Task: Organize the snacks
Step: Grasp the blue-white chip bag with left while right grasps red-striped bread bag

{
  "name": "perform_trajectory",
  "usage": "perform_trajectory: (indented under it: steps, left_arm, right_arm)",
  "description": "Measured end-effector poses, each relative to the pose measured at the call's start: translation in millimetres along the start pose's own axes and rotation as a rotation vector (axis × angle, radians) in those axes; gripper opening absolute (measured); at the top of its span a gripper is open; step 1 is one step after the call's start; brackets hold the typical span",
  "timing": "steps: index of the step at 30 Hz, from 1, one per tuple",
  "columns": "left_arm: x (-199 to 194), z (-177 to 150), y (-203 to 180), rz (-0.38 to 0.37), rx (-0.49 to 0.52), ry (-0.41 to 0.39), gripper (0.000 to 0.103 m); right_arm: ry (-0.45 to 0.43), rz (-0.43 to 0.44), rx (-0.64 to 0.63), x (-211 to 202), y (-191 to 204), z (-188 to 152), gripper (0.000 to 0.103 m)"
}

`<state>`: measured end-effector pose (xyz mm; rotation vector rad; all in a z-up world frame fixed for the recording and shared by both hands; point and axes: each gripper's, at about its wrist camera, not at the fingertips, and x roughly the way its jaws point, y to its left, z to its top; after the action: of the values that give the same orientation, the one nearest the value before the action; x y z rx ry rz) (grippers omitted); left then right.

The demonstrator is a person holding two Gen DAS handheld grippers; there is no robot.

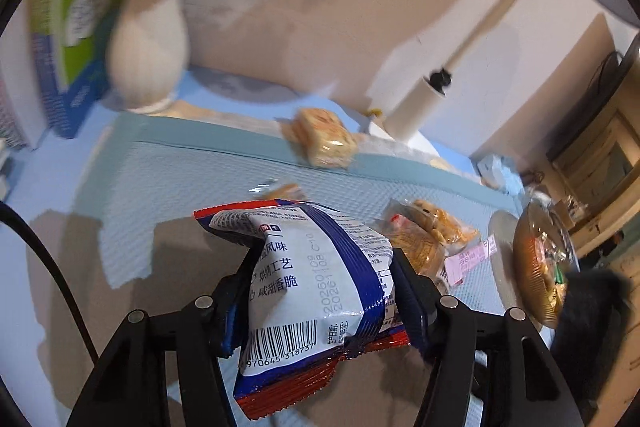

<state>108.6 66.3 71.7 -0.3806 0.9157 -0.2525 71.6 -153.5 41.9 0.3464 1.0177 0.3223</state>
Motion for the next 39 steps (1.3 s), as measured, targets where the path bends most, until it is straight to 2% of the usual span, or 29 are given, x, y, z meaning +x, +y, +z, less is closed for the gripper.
perform_trajectory:
  steps: [1, 2, 3, 5, 9, 12, 13, 15, 16, 17, 20, 24, 28, 31, 36, 39]
  left_arm:
    - [-9, -2, 5, 0.001, 0.002, -0.013, 0.06]
    - [-15, -5, 10, 0.004, 0.008, -0.021, 0.06]
    - [-20, -8, 12, 0.01, 0.016, -0.026, 0.06]
    - [-26, -17, 16, 0.02, 0.045, -0.024, 0.06]
    - [-31, -46, 25, -0.019, 0.045, 0.015, 0.06]
    - [-30, -65, 25, -0.061, 0.049, 0.039, 0.06]
    - [-30, -70, 22, -0.063, 0.062, 0.035, 0.06]
    - [-29, -80, 15, -0.061, 0.102, 0.016, 0.06]
    - [-28, -83, 12, -0.065, 0.115, 0.012, 0.06]
    - [-26, -86, 11, -0.071, 0.12, 0.014, 0.06]
    - [-19, -91, 10, -0.075, 0.119, 0.01, 0.06]
    - [-16, -92, 13, -0.073, 0.118, -0.005, 0.06]
    - [-17, -91, 15, -0.075, 0.123, -0.008, 0.06]
    - [-17, -93, 15, -0.081, 0.128, -0.002, 0.06]
    - [-14, -94, 11, -0.081, 0.153, 0.004, 0.06]
    - [-15, -96, 6, -0.068, 0.173, -0.004, 0.06]
  right_arm:
    - [0.011, -0.025, 0.0, 7, 2, 2, 0.076]
    - [0.03, -0.056, 0.001, 14, 2, 2, 0.056]
    - [0.042, -0.075, 0.004, 17, 0, 0, 0.051]
    - [0.029, -0.049, 0.016, 11, -10, -5, 0.05]
    - [-0.045, -0.117, 0.049, -26, -43, -15, 0.05]
    - [-0.108, -0.236, 0.067, -52, -61, -15, 0.058]
    - [-0.112, -0.244, 0.053, -57, -61, -14, 0.06]
    - [-0.121, -0.216, 0.0, -63, -51, -10, 0.072]
    - [-0.126, -0.197, -0.023, -63, -45, -8, 0.085]
    - [-0.136, -0.184, -0.043, -62, -37, -6, 0.091]
    - [-0.143, -0.202, -0.079, -49, -13, 1, 0.092]
    - [-0.08, -0.251, -0.065, -12, 6, 9, 0.092]
    - [-0.062, -0.258, 0.026, 13, 0, 16, 0.092]
    - [-0.04, -0.27, 0.015, 26, 0, 18, 0.09]
    - [-0.046, -0.254, -0.034, 16, 0, 4, 0.08]
    - [-0.031, -0.203, -0.049, 5, -1, -6, 0.077]
